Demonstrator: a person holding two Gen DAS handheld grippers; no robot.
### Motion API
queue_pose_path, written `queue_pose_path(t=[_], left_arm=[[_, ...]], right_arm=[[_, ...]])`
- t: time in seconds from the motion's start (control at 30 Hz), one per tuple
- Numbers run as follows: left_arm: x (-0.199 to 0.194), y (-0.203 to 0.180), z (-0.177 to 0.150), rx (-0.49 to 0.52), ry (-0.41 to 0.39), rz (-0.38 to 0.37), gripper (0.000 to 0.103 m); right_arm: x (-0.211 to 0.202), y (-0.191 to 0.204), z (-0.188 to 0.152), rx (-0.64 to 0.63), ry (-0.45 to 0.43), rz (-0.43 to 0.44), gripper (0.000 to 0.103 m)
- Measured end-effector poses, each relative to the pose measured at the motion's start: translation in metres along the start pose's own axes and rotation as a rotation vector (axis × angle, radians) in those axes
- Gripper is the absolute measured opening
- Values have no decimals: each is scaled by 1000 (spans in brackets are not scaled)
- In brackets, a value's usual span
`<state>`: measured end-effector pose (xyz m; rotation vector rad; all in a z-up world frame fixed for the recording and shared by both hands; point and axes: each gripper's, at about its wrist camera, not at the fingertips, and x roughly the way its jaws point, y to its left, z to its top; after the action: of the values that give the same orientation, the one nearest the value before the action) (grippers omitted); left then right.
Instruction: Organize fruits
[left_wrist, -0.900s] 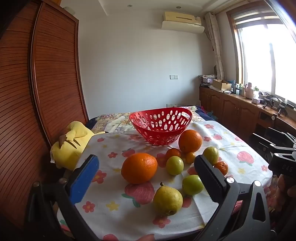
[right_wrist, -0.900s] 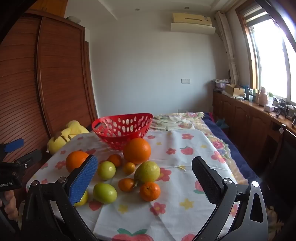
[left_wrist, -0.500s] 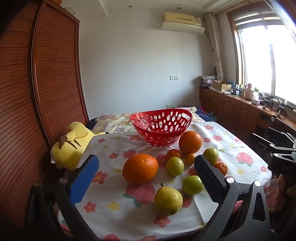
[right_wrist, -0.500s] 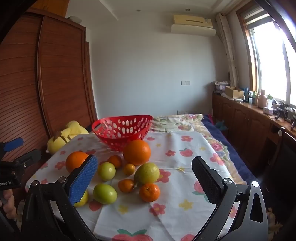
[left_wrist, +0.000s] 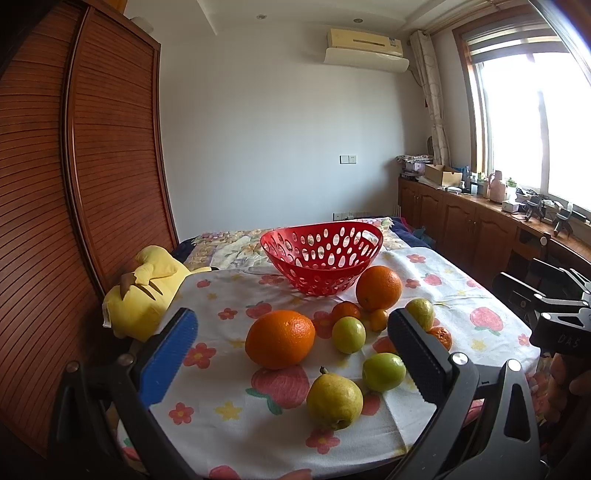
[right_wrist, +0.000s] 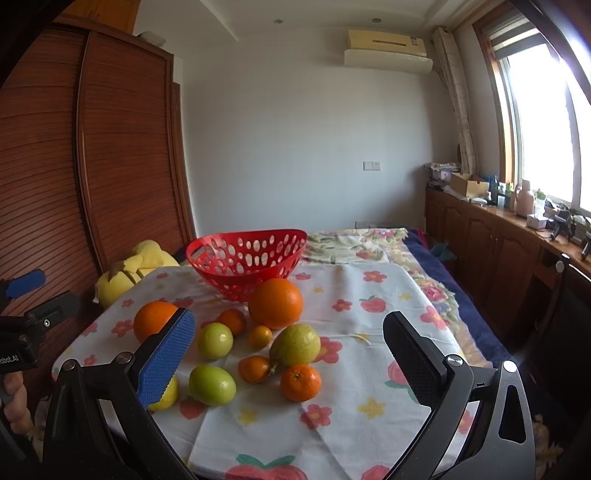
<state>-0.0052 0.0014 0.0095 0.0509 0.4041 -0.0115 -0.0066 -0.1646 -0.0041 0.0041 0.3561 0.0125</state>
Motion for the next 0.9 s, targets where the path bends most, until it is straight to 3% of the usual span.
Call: queue_pose_path(t=[0.9], left_arm=[[-10,-2,2,-4,-15,-9,103]], right_arm=[[-6,5,1,-11,-13,1,103]])
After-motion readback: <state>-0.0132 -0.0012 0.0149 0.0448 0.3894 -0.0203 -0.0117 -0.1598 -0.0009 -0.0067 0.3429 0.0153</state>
